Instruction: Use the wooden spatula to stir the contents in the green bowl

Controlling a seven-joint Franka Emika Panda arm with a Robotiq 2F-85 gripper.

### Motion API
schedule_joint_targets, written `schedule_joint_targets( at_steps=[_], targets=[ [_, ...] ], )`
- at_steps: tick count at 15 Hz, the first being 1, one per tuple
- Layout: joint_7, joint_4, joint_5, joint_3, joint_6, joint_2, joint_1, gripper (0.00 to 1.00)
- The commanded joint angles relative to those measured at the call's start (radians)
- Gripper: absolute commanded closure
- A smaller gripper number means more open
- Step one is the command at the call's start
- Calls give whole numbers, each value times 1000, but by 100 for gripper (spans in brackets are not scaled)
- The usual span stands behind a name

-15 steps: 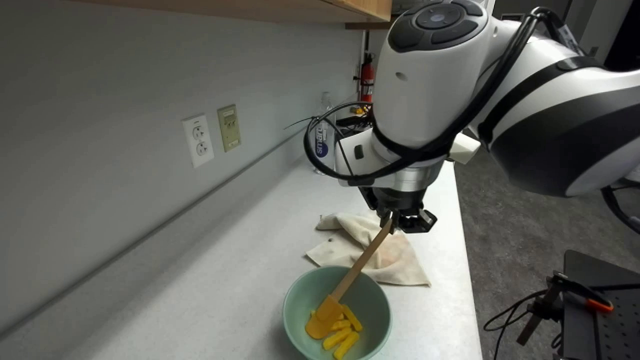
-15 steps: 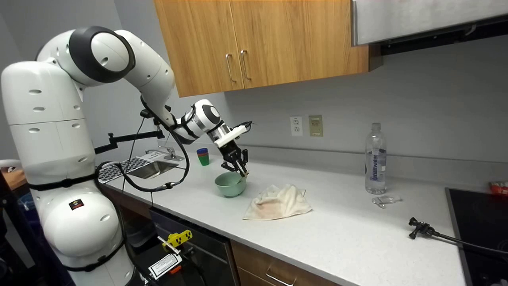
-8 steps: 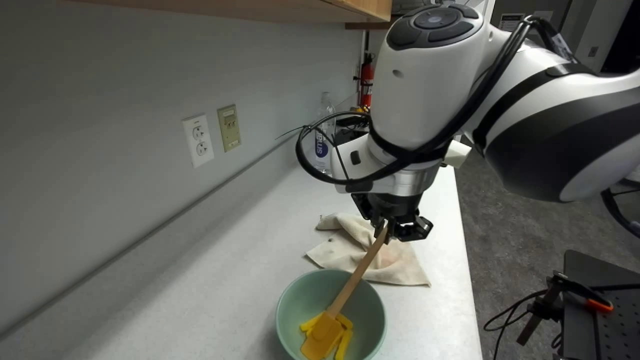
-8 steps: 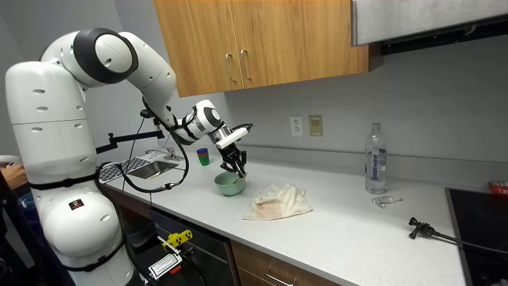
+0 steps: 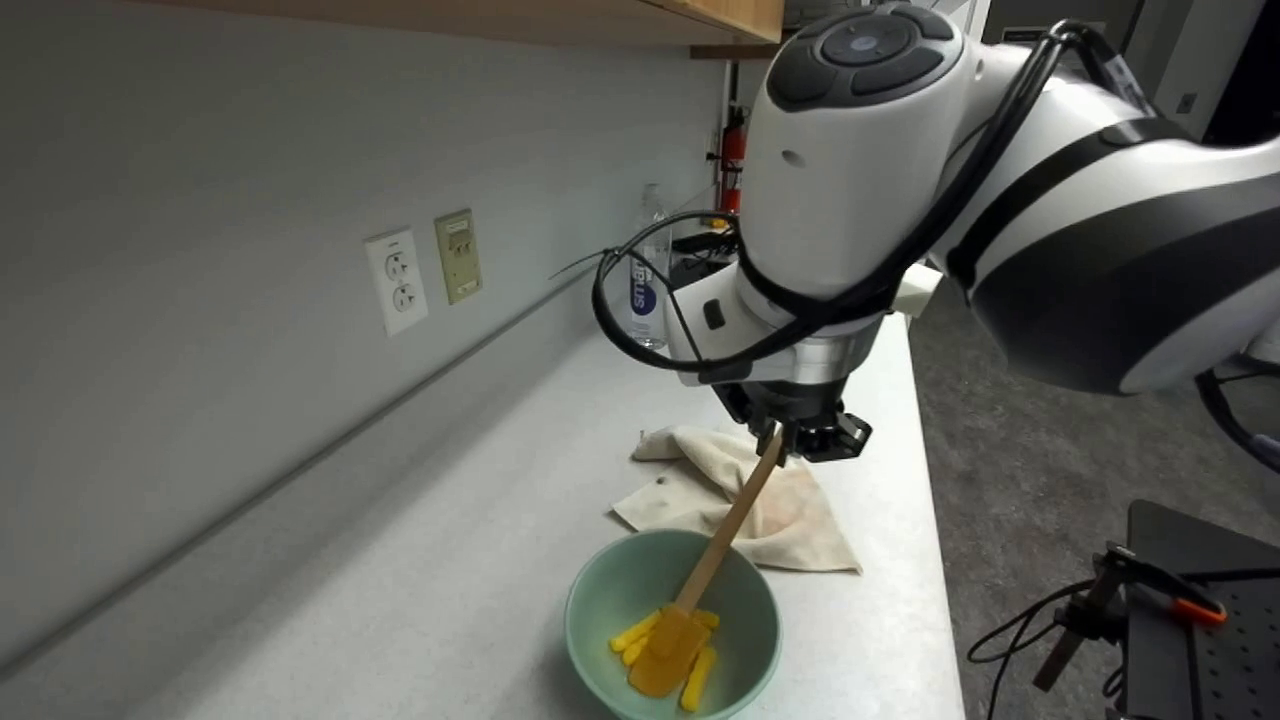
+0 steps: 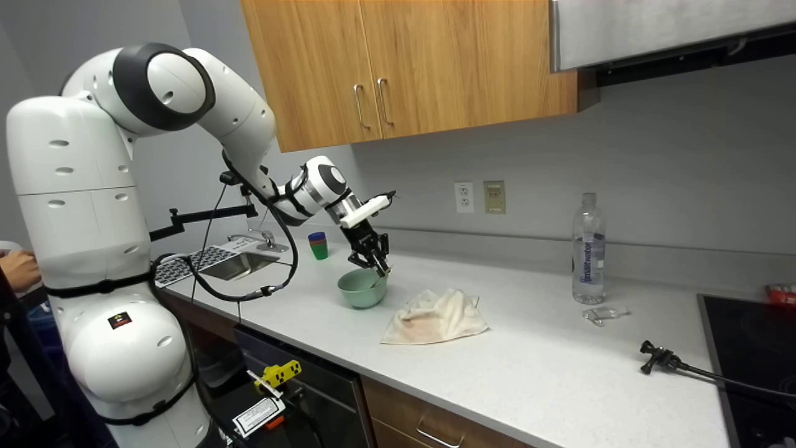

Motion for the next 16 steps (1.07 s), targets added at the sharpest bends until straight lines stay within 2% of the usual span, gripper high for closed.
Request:
schedule_joint_targets(
  at_steps=[1,6,9,11,16],
  targets=[
    [-47,54,23,24,-106,-99,13,96],
    [-52,133,20,37,-226,-147,22,96],
    [-112,155,61,18,-219,-143,7,96],
    [-178,151,132,-11,-149,-137,-17,96],
    [-307,154,362,-39,-100,-129,-37,96]
  ],
)
